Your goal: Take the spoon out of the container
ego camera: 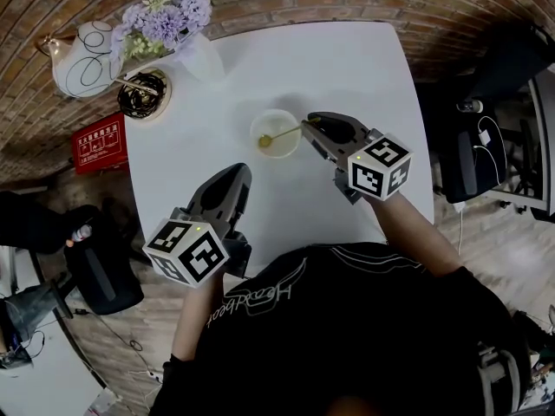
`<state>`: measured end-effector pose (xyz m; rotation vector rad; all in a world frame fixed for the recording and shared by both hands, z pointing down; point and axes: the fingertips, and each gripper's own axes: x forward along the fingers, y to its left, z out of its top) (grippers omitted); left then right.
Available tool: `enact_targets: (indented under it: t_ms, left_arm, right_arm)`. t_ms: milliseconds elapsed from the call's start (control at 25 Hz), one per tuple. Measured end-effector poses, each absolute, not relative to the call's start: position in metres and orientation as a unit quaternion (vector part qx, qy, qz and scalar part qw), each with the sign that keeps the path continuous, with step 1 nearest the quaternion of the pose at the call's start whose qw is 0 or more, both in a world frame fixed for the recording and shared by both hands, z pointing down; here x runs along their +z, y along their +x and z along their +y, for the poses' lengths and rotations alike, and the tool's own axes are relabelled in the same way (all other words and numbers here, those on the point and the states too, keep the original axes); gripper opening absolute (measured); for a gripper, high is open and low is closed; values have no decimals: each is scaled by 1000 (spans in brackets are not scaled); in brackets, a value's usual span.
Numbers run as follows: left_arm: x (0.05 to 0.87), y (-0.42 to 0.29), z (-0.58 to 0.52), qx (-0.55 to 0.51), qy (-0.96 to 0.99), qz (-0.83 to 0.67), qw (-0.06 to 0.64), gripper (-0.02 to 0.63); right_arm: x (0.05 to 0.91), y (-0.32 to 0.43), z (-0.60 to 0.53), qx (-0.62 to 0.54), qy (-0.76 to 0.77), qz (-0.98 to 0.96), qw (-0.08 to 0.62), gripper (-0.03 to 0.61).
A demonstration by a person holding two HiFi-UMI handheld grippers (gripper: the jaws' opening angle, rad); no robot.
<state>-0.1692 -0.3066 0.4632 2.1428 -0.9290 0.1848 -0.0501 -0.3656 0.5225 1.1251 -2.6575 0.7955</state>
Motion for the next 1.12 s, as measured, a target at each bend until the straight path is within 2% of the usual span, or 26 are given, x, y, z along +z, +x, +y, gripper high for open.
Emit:
enact_targets:
  t_ms: [80,160,840,1120]
  left_arm:
    - [464,-170,-307,72,842,-366,390,6]
    - [464,-171,-306,71,841,-366,392,6]
    - [466,-175,-293,76,840,-375,384,6]
    - [455,-183,-279,69,839,-381,381,6]
  right_arm:
    - [522,-50,-366,264,377,-885,74,16]
    - [521,-51,-366,266,379,-883,73,8]
    - [508,-55,-363,256,398,-878,69,0]
    - [491,-53,-354,254,408,-876,48,0]
